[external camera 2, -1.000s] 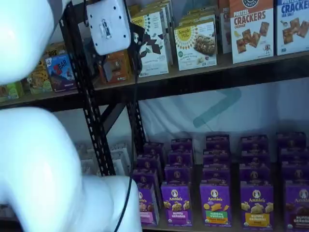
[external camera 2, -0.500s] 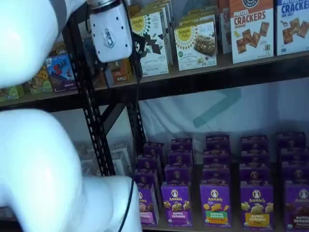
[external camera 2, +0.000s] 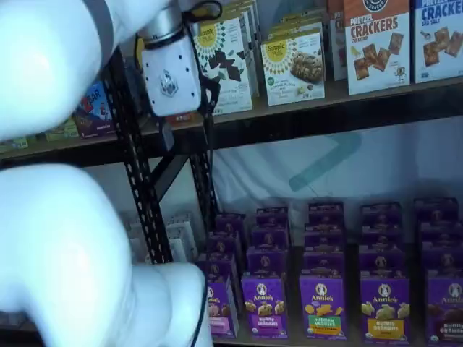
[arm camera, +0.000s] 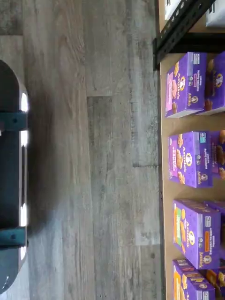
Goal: Pick up the purple box with a pink patch in the middle, on the bottom shelf, the first box from the left
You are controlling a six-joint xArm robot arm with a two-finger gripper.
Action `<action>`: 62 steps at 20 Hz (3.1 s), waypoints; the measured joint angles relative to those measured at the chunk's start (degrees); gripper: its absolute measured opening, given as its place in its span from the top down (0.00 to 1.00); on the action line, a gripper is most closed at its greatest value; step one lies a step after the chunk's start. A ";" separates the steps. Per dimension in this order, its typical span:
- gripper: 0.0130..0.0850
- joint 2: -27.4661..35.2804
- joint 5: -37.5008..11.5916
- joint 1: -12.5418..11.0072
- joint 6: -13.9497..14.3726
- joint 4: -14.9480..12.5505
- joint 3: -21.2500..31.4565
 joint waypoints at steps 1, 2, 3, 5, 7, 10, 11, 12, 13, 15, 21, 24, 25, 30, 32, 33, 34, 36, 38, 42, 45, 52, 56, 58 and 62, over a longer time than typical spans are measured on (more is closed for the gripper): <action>0.00 0.04 -0.76 0.45 0.44 -0.16 0.86; 0.00 0.16 -1.32 0.89 0.87 -0.33 1.56; 0.00 0.31 -1.92 1.36 1.34 -0.48 2.35; 0.00 0.39 -3.35 2.60 2.55 -1.37 3.96; 0.00 0.00 -5.65 3.50 3.53 -1.88 6.01; 0.00 0.37 -7.87 4.26 4.43 -1.70 8.30; 0.00 0.57 -8.50 4.38 4.60 -1.47 9.01; 0.00 0.74 -9.18 4.51 4.75 -1.23 9.72; 0.00 0.93 -9.93 4.70 4.96 -1.08 10.47; 0.00 1.18 -11.51 5.42 5.76 -1.49 11.98; 0.00 1.67 -16.90 6.56 7.07 -1.17 16.70; 0.00 2.30 -19.62 7.02 7.54 -0.74 18.99; 0.00 2.57 -20.42 7.18 7.70 -0.67 19.62; 0.00 3.66 -26.46 7.86 8.48 -0.57 23.47; 0.00 4.68 -28.95 8.02 8.55 -0.18 24.78; 0.00 5.36 -29.76 8.06 8.51 0.10 25.12; 0.00 6.12 -30.56 8.23 8.67 0.09 25.41; 0.00 7.59 -32.62 8.52 9.02 -0.01 26.14; 0.00 8.87 -35.47 8.71 9.32 -0.21 27.09; 0.00 11.22 -41.42 9.00 10.27 -1.42 28.89; 0.00 13.96 -44.90 8.77 10.24 -1.53 29.51; 0.00 21.22 -51.26 8.36 9.54 -0.96 29.60; 0.00 25.40 -54.54 8.37 9.00 -0.12 29.17; 0.00 27.69 -55.47 8.64 9.50 -0.46 28.55; 0.00 31.72 -57.46 9.33 11.12 -1.70 27.43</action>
